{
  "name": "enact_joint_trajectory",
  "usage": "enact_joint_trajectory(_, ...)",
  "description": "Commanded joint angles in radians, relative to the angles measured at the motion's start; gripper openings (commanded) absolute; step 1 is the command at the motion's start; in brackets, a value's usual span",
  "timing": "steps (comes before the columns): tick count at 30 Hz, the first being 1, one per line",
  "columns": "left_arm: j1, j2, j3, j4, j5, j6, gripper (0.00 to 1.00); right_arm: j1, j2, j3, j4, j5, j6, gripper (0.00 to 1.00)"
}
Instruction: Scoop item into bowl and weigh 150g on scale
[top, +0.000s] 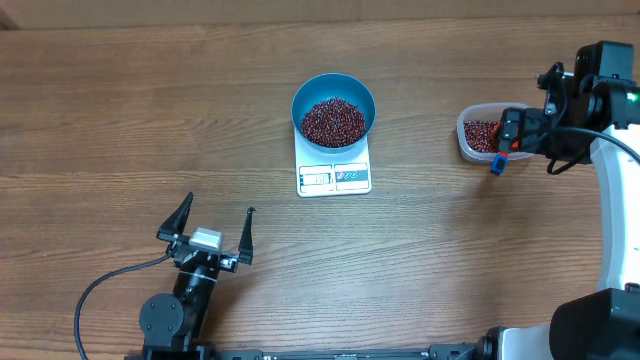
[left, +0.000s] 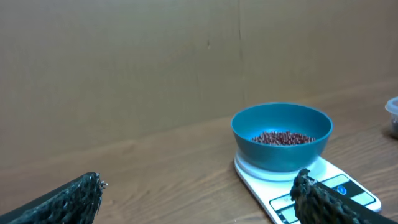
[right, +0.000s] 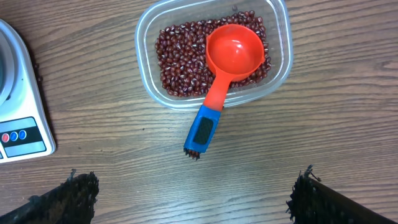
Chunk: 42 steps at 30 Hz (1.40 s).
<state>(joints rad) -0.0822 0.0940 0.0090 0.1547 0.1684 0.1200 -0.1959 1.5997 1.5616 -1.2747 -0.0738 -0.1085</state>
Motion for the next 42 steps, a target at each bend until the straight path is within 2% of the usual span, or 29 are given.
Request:
enact_joint_trajectory(1, 0.019, -0.063, -0.004, -0.063, -0.008, 0.011, 1.0, -0.001, -0.012, 0.011, 0.006, 0.005, -0.005, 1.0)
enact_joint_trajectory(4, 0.037, -0.092, -0.005, -0.159, -0.022, 0.005, 1.0, -0.001, -0.012, 0.011, 0.006, 0.005, -0.005, 1.0)
enact_joint_trajectory(7, 0.051, -0.091, -0.005, -0.227, -0.051, -0.051, 1.0, -0.001, -0.012, 0.011, 0.006, 0.005, -0.005, 1.0)
enact_joint_trajectory(10, 0.07, -0.091, -0.005, -0.227, -0.079, -0.1, 0.99, -0.001, -0.012, 0.011, 0.006, 0.005, -0.005, 1.0)
enact_joint_trajectory(20, 0.078, -0.091, -0.005, -0.23, -0.084, -0.119, 1.0, -0.001, -0.012, 0.011, 0.006, 0.005, -0.005, 1.0)
enact_joint_trajectory(42, 0.078, -0.091, -0.005, -0.229, -0.097, -0.116, 1.0, -0.001, -0.012, 0.011, 0.006, 0.005, -0.005, 1.0)
